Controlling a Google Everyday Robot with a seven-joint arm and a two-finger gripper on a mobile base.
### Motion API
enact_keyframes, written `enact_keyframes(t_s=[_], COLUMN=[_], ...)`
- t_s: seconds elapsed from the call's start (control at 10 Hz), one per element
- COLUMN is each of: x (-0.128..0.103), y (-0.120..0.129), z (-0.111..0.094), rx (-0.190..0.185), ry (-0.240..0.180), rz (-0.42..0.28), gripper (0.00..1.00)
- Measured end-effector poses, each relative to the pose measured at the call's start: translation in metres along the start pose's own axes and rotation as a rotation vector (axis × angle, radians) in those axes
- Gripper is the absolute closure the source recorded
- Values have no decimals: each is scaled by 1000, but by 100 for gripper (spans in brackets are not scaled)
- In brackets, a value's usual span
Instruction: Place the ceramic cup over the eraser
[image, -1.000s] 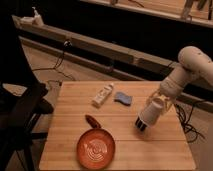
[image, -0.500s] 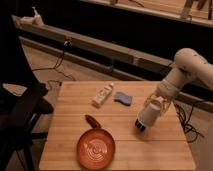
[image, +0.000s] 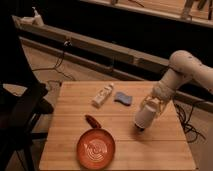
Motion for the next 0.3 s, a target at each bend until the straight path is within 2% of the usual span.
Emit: enact_keyframes(t_s=[0.3], x=[0], y=[-1], z=[1], rx=[-3], ry=[-4], rz=[-1], gripper=[22])
